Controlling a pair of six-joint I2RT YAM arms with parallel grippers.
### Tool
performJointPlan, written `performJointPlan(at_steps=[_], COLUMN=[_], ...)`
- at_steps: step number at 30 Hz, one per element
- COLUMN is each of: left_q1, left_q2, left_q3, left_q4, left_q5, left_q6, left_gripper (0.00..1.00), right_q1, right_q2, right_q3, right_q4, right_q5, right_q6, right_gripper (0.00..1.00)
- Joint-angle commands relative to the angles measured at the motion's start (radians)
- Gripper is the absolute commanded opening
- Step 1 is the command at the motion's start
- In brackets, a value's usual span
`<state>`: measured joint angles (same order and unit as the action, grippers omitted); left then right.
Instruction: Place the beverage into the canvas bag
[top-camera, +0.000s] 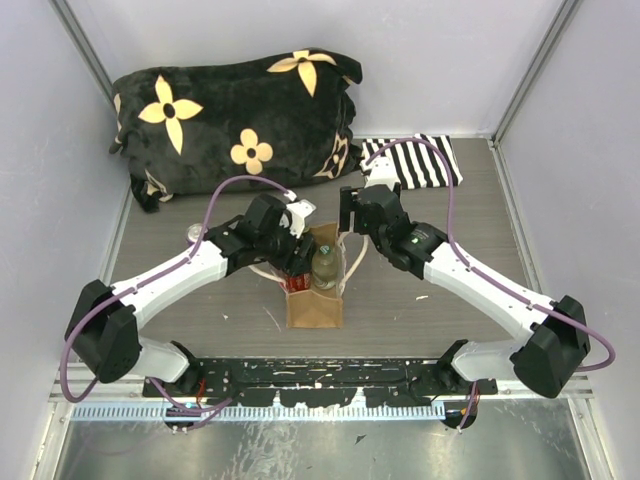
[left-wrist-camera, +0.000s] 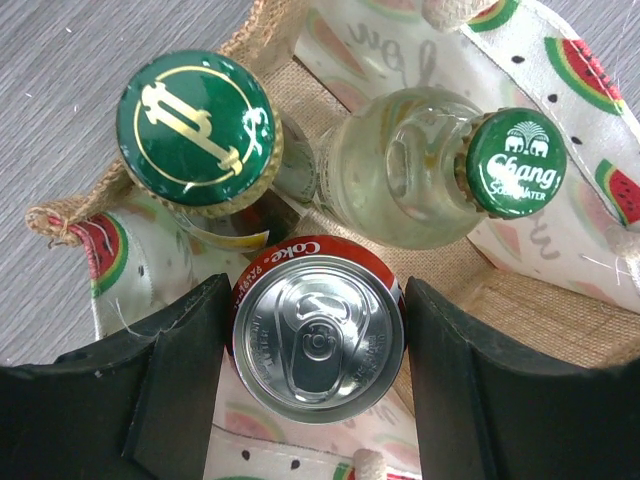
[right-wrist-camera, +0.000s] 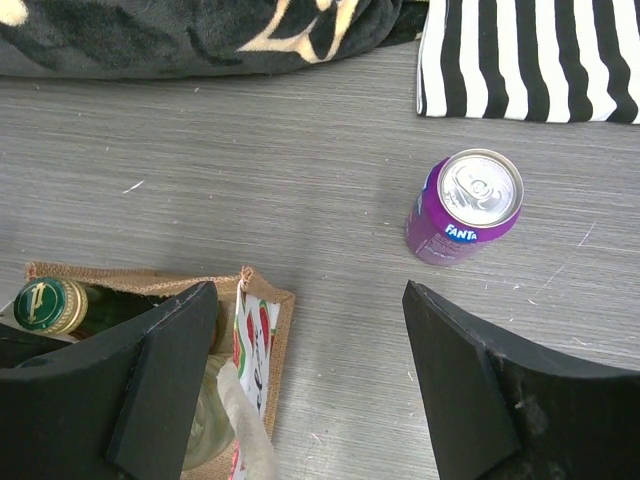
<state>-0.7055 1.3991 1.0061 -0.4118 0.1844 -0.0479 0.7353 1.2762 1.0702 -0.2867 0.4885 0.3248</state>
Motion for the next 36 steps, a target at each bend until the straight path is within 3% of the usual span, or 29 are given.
performJointPlan(at_steps=[1, 19, 21, 23, 25, 27, 32, 36], left_q1=[-0.005, -0.02, -0.02, -0.021, -0.02, -0.021, -0.023, -0.023], left_q2=[0.01, 0.033, 0.03, 0.024, 0.02, 0.02, 0.008, -0.004], left_q3=[-0.009, -0.07, -0.069, -0.064, -0.055, -0.048, -0.045, -0.045], left_q4=[0.136, 0.132, 0.122, 0.109, 0.093, 0.077, 0.061, 0.05], left_q5=[-0.054, -0.026, -0.02, -0.012, 0.006, 0.026, 0.07, 0.099], left_q6=[-0.01, -0.027, -0.027, -0.027, -0.024, -0.023, -0.023, -0.021], left_gripper=[0.0, 0.0, 0.13, 0.37, 0.54, 0.66, 0.84, 0.91], right_q1=[-0.006, -0.007, -0.007, -0.007, -0.007, -0.009, -0.008, -0.008], right_q2=[-0.045, -0.068, -0.065, -0.063, -0.063, -0.063, -0.061, -0.057], right_q3=[0.01, -0.002, 0.0, 0.0, 0.002, 0.0, -0.001, 0.0], right_q4=[0.007, -0.006, -0.006, -0.006, -0.006, -0.006, -0.006, -0.005], right_q5=[0.027, 0.035, 0.032, 0.03, 0.03, 0.029, 0.026, 0.023], right_q6=[0.0, 0.006, 0.006, 0.007, 0.006, 0.008, 0.014, 0.019], right_gripper=[0.81, 0.81, 0.81, 0.81, 0.81, 0.81, 0.81, 0.81])
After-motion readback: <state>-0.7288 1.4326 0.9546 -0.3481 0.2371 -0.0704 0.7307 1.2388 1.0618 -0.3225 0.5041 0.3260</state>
